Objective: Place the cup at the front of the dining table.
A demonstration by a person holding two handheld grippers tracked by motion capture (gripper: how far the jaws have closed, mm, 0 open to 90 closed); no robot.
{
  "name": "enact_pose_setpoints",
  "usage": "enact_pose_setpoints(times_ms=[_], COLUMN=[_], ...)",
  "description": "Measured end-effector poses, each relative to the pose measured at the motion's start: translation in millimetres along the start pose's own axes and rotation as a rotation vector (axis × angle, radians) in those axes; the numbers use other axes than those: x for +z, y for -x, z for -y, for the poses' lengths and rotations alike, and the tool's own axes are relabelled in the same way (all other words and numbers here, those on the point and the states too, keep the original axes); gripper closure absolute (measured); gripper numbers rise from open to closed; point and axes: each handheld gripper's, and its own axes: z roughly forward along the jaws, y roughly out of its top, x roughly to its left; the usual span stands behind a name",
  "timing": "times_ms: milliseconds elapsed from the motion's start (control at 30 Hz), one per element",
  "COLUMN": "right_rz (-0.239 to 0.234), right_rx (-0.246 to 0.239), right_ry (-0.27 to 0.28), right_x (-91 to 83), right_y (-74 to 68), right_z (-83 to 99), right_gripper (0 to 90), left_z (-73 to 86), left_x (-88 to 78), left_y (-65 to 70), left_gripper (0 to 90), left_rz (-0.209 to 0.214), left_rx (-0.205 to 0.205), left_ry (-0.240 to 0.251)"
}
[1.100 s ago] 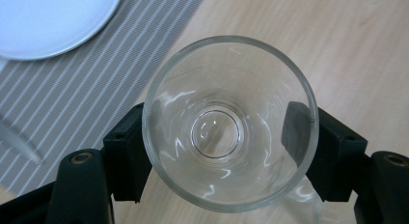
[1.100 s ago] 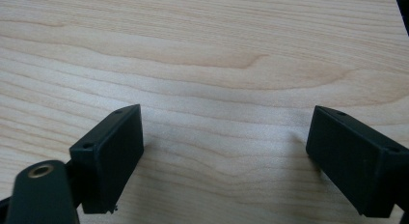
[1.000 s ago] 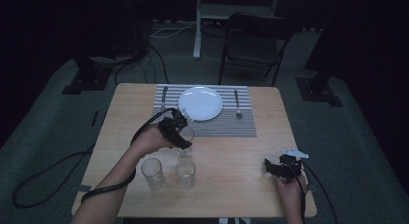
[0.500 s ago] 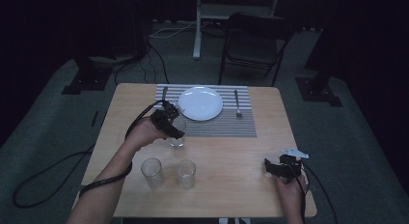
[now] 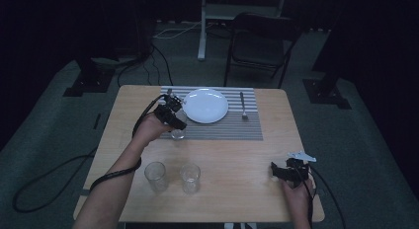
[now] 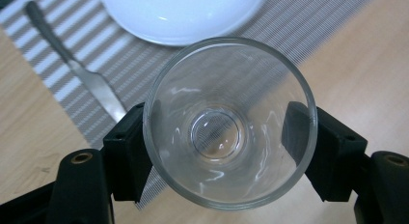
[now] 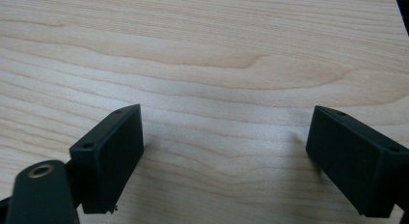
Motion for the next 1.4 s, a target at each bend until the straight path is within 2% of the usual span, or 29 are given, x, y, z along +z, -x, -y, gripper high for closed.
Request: enact_pose_setpoints(times_ms=[100,167,367,500,767,900,1067,1100,1167,1400], right_rz=[0.000,0.000,0.000,0.000,0.000,0.000,0.000,0.000,0.002,0.002], right_rx=[0.000,0.000,0.000,0.000,0.000,0.000,0.000,-0.001,0.001,0.001], right_ry=[0.000,0.000,0.000,0.000,0.000,0.000,0.000,0.000,0.002,0.002], right_x=[0.0,0.0,0.0,0.0,0.0,0.0,0.0,0.0,-0.3,-0.3], right_y=[0.0,0.0,0.0,0.0,0.0,0.0,0.0,0.1,0.3,0.3], right_z=[0.0,0.0,0.0,0.0,0.0,0.0,0.0,0.0,0.2,0.2], right_gripper=[12.8,12.8,12.8,12.8,12.8,12.8,12.8,13.0,13.7,13.7], left_z=[-3.3,-5.7,-12.0,-12.9,-16.1,-15.0,-9.2,-7.9,-5.7,-6.4], left_x=[3.8,5.6,15.0,20.9,32.7,38.4,48.3,48.5,48.7,48.5], left_y=[-7.5,-10.9,-17.6,-21.2,-27.6,-29.9,-33.2,-34.9,-36.5,-38.5], left_gripper=[29.4,29.4,29.4,29.4,29.4,29.4,29.3,29.4,29.3,29.0], left_rz=[-0.017,-0.017,-0.020,-0.030,-0.027,-0.035,-0.004,0.003,0.010,0.027], left_rx=[-0.060,-0.080,-0.075,-0.095,-0.103,-0.109,-0.117,-0.136,-0.146,-0.154], left_ry=[0.038,0.050,0.015,0.038,0.021,0.035,0.026,0.033,0.044,0.034])
